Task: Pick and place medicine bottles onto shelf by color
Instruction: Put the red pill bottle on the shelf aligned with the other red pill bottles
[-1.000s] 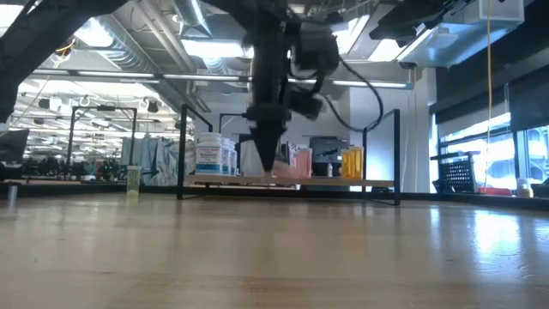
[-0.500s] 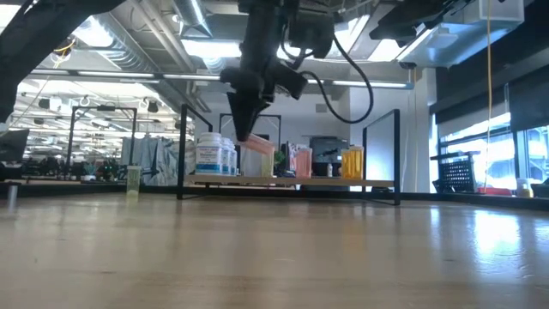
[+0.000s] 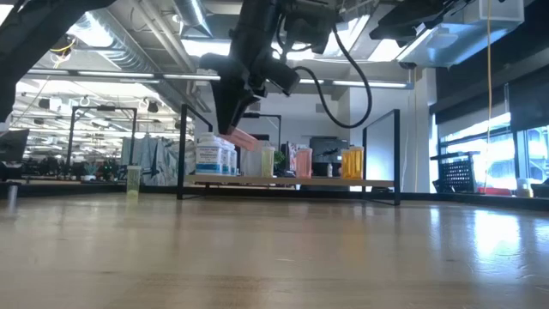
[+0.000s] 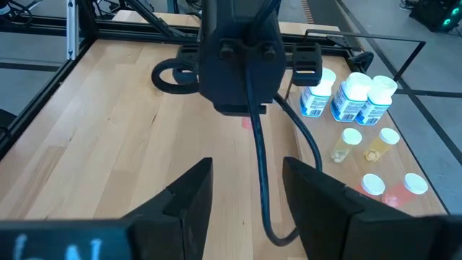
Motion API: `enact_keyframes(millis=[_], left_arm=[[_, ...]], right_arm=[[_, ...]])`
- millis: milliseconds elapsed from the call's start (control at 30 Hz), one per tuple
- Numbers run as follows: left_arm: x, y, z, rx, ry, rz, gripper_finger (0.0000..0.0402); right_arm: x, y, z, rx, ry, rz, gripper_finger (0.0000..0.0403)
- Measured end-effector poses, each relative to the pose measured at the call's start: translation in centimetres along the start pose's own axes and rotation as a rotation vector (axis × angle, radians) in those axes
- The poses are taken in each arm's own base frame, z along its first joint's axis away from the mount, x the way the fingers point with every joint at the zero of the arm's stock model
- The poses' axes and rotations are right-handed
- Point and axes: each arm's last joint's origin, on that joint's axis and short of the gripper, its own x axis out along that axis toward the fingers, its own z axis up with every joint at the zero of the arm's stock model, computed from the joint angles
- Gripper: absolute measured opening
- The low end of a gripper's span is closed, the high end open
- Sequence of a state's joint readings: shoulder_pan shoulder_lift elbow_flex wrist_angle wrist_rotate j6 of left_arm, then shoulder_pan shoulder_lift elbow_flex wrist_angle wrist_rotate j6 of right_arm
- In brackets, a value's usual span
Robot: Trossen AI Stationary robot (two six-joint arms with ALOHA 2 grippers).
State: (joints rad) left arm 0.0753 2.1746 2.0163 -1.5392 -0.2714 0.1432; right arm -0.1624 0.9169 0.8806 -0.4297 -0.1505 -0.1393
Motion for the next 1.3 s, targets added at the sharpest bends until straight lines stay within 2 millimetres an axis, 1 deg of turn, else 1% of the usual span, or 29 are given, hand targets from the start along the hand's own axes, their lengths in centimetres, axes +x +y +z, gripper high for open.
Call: enact_keyframes(millis=[300,467,733,900,1000,1133,1200,1300], left_arm=[[0.0,0.0,0.0,0.02,-0.001,0.009,0.0086],[0.0,0.2,0.0,0.005,0.004,0.057,0.0086],[0.0,0.2,0.0,-0.006,0.002,0.059,0.0086],[0.0,0.2,0.0,-0.006,0.002,0.059,0.0086],[0.1,0.4,0.0,-0.002,0.002,0.059,0.0086],[0.2,1.1,-0.1,-0.025,0.002,0.057,0.0086],[0.1,1.5,-0.3,-0.037,-0.007,0.057,0.0086],[-0.1,2.0,-0.5,-0.053,-0.017,0.056,0.0086]], right_arm=[[0.0,0.0,0.0,0.0,0.0,0.0,0.0171],[0.0,0.0,0.1,-0.002,-0.015,-0.002,0.0171],[0.0,0.0,0.2,0.002,-0.02,0.0,0.0171],[0.2,0.3,0.0,0.005,0.001,0.082,0.0171],[0.7,1.1,-0.4,-0.031,0.04,0.146,0.0171],[1.7,3.1,-0.9,-0.123,0.068,0.215,0.0171],[2.5,4.3,-1.3,-0.161,0.094,0.185,0.0171],[4.0,5.9,-1.9,-0.18,0.109,0.094,0.0171]])
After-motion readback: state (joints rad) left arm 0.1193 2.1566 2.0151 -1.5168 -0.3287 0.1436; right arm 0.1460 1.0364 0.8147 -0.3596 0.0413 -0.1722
